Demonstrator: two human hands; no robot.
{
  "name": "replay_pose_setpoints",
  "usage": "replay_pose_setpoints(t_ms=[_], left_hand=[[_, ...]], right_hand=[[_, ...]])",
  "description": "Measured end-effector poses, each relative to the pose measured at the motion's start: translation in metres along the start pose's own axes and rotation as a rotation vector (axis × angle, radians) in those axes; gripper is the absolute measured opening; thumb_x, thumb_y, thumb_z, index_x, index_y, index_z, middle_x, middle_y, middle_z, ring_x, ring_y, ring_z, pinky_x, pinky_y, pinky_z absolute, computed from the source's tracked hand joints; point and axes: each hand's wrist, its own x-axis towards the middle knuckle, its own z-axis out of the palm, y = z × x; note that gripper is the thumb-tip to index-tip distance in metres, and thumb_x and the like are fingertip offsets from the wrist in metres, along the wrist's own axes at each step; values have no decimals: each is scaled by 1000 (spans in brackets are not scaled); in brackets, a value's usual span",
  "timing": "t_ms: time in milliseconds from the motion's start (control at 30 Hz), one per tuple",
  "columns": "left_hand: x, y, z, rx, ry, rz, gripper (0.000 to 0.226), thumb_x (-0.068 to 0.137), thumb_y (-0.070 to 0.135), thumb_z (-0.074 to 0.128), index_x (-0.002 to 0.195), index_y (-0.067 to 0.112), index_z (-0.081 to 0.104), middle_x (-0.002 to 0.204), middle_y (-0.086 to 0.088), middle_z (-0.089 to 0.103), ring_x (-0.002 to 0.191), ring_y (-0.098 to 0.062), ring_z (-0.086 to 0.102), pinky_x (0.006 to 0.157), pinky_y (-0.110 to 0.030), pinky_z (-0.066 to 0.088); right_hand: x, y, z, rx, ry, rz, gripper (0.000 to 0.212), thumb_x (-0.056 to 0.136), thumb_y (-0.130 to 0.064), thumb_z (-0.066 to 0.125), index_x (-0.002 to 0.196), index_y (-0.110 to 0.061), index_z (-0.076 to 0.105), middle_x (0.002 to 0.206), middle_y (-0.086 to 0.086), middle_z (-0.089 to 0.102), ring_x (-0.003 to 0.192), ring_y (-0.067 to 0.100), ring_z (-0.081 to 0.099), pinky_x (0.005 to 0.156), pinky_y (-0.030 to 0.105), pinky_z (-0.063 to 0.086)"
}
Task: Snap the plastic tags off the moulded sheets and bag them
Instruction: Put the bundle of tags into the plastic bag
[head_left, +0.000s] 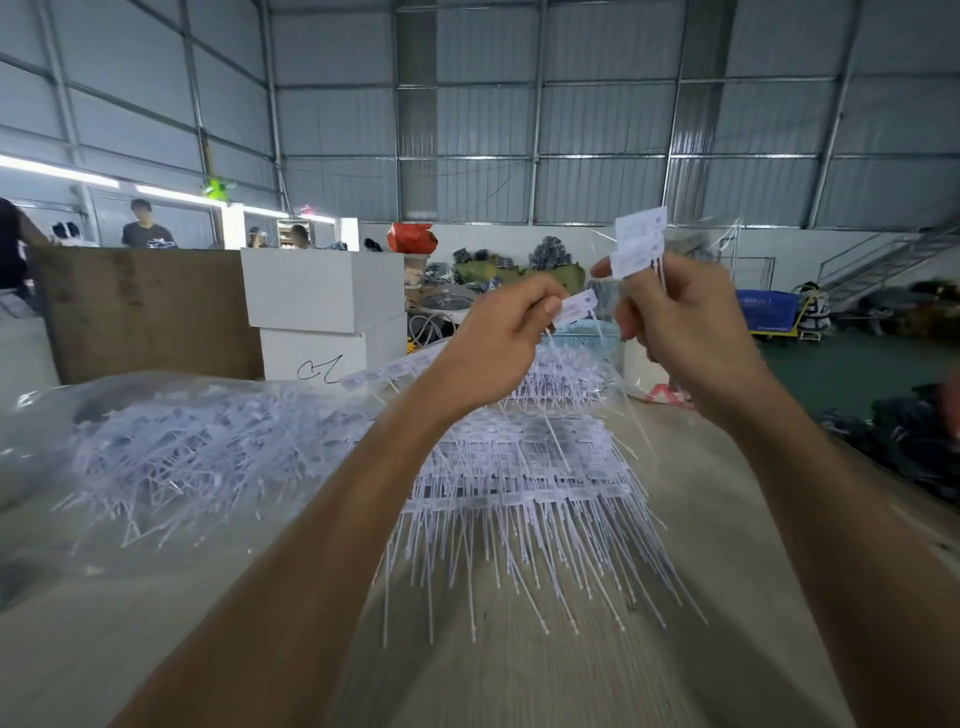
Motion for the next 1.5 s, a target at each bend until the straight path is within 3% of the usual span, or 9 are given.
replay_pose_setpoints(t_ms=[100,167,267,467,733,1000,1133,1367,1500], left_hand=[[1,0,1,-13,8,10,16,105,13,48,102,6,63,83,0,62,78,-17,59,77,-39,49],[2,0,1,-42,8,16,17,102,15,54,109,6,67,90,-2,69,84,-16,65,76,-33,53],[1,-1,2,-118,37,-4,10,98,21,63,103,12,64,91,6,71,84,-4,68,71,-13,49],[-4,-7,2,12,61,-70,20,103,30,54,85,29,61,80,15,66,83,-16,67,85,-40,54],[0,9,3,-103,111,-138,32,107,24,44,76,31,47,72,2,51,68,-13,48,66,-29,40],[1,11,-5,-219,59,-181,34,108,18,42,74,18,49,68,3,44,56,-1,41,58,-13,36],[-2,8,-9,-352,18,-276,30,106,8,41,78,7,51,69,0,41,54,4,44,58,-11,35],[0,15,-15,-312,37,-238,33,107,9,43,75,11,51,71,-4,44,57,4,47,60,-10,39],[-1,17,-13,-227,7,-226,31,107,14,43,78,7,52,75,-13,47,68,-15,46,66,-23,42]], right_hand=[[-1,-1,2,-49,-94,-67,48,100,-48,51,87,-5,68,62,6,52,54,11,37,54,28,30],[-2,-1,3,-119,-171,-113,26,96,-43,62,81,-24,72,67,-3,63,58,10,45,57,30,36],[-1,-2,2,-134,-231,-112,12,92,-36,71,82,-38,64,77,-22,68,69,-6,59,63,13,44],[-1,-2,2,27,-145,2,16,100,-28,61,85,-23,60,63,-20,59,53,-6,50,50,8,37],[-4,-16,-6,252,-273,99,21,101,-13,59,101,7,61,62,4,55,47,12,31,44,26,23],[-2,-13,-5,-133,-194,-153,11,96,-19,67,89,-11,71,73,-9,67,66,4,61,63,19,48],[-1,-11,-1,-337,-146,-454,12,92,-2,64,92,-9,74,75,1,68,67,12,56,61,13,38],[-3,-5,8,-128,-189,-225,35,91,-9,69,123,-22,60,91,-23,66,80,-6,61,68,12,44],[0,-2,1,-256,-123,-107,22,96,-9,59,80,-19,71,76,-9,68,56,3,53,56,25,43]])
